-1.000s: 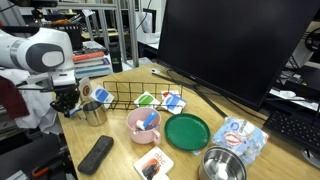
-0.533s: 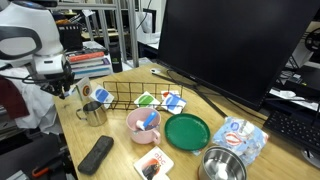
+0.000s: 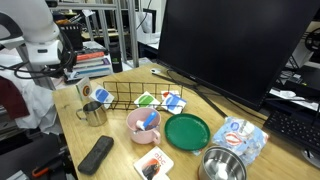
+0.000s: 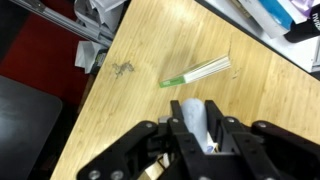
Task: Pick up the folk from the table and put it in the silver cup.
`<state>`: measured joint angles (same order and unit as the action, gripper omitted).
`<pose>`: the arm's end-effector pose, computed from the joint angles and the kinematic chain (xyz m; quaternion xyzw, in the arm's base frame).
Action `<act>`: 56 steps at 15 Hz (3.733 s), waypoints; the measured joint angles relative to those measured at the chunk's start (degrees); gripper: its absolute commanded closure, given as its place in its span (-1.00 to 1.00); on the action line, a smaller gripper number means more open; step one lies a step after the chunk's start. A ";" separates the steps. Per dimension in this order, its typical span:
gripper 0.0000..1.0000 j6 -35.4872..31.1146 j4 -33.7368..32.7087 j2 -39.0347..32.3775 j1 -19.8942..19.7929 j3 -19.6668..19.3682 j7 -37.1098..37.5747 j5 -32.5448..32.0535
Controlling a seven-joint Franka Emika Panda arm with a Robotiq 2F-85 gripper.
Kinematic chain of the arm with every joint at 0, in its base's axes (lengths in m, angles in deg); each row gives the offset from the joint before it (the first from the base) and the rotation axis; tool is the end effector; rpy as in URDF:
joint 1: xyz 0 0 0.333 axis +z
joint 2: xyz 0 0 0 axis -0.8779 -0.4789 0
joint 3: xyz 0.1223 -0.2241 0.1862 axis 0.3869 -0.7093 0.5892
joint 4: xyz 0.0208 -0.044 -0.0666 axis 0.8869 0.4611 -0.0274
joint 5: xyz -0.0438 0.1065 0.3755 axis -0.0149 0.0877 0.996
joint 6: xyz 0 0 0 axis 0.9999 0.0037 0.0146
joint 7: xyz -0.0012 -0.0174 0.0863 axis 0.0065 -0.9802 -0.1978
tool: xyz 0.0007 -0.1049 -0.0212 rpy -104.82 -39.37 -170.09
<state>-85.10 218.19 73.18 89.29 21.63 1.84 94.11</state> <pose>0.2909 0.2479 0.3237 -0.8222 0.4980 0.0708 0.2663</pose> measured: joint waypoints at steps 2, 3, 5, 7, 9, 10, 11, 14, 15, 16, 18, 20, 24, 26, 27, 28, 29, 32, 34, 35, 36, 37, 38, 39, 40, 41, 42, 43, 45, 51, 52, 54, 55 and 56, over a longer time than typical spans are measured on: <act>0.86 0.93 0.01 0.18 -0.23 -1.37 -5.05 6.33; 0.86 2.26 0.02 0.17 -0.50 -1.99 -8.03 9.54; 0.44 6.00 0.05 0.11 -1.50 -2.86 -13.75 14.72; 0.44 8.01 0.04 0.01 -2.41 -3.01 -15.83 15.99; 0.44 8.26 0.00 0.02 -2.46 -3.01 -15.87 16.00; 0.44 8.28 0.00 0.02 -2.46 -3.01 -15.87 16.00; 0.44 8.29 0.00 0.02 -2.46 -3.01 -15.87 16.00; 0.86 8.31 0.00 0.02 -2.46 -3.01 -15.87 16.00; 0.86 8.40 -0.01 0.01 -2.75 -2.85 -15.87 16.00; 0.86 8.94 -0.03 -0.10 -3.35 -2.81 -15.86 16.01; 0.86 11.23 -0.23 -0.78 -5.52 -3.21 -15.92 16.05; 0.86 14.24 -0.92 -2.48 -7.99 -4.27 -16.23 16.05; 0.86 21.91 -4.37 -8.75 -12.28 -7.16 -18.45 16.07; 0.86 25.57 -6.49 -12.79 -13.83 -8.32 -19.33 16.17; 0.86 27.29 -7.55 -14.96 -14.44 -8.81 -19.51 16.51; 0.86 28.70 -8.49 -17.04 -15.00 -9.18 -19.57 17.15; 0.44 29.70 -9.34 -19.02 -15.45 -9.54 -19.59 17.80; 0.44 31.05 -10.91 -22.55 -16.11 -10.02 -19.59 18.52; 0.44 31.23 -11.19 -22.68 -16.11 -10.02 -19.56 18.54; 0.44 31.30 -11.21 -22.62 -16.11 -10.02 -19.56 18.54; 0.86 31.34 -11.22 -22.61 -16.11 -10.02 -19.56 18.54; 0.86 31.36 -11.22 -22.61 -16.11 -10.02 -19.56 18.54; 0.86 31.67 -11.19 -22.63 -16.08 -10.01 -19.56 18.51; 0.86 32.90 -11.14 -22.64 -16.10 -10.03 -19.56 18.52; 0.86 34.92 -11.10 -22.64 -16.20 -10.15 -19.56 18.56; 0.86 37.21 -11.05 -22.62 -16.44 -10.39 -19.56 18.65; 0.86 39.77 -10.95 -22.59 -16.89 -10.82 -19.58 18.87; 0.86 42.51 -10.76 -22.58 -17.47 -11.45 -19.63 19.29; 0.86 47.14 -9.96 -22.58 -19.02 -13.05 -19.79 20.05; 0.86 55.89 -5.96 -22.80 -23.32 -17.41 -21.66 23.28; 0.86 56.98 -5.52 -23.12 -23.71 -17.82 -22.26 24.56; 0.86 59.90 -5.28 -24.59 -24.27 -18.30 -23.86 27.26; 0.86 61.31 -5.31 -25.63 -24.41 -18.45 -24.71 28.34; 0.86 62.85 -5.36 -26.86 -24.50 -18.58 -25.62 29.33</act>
<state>-22.26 212.83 46.32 64.79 3.05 -23.78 123.44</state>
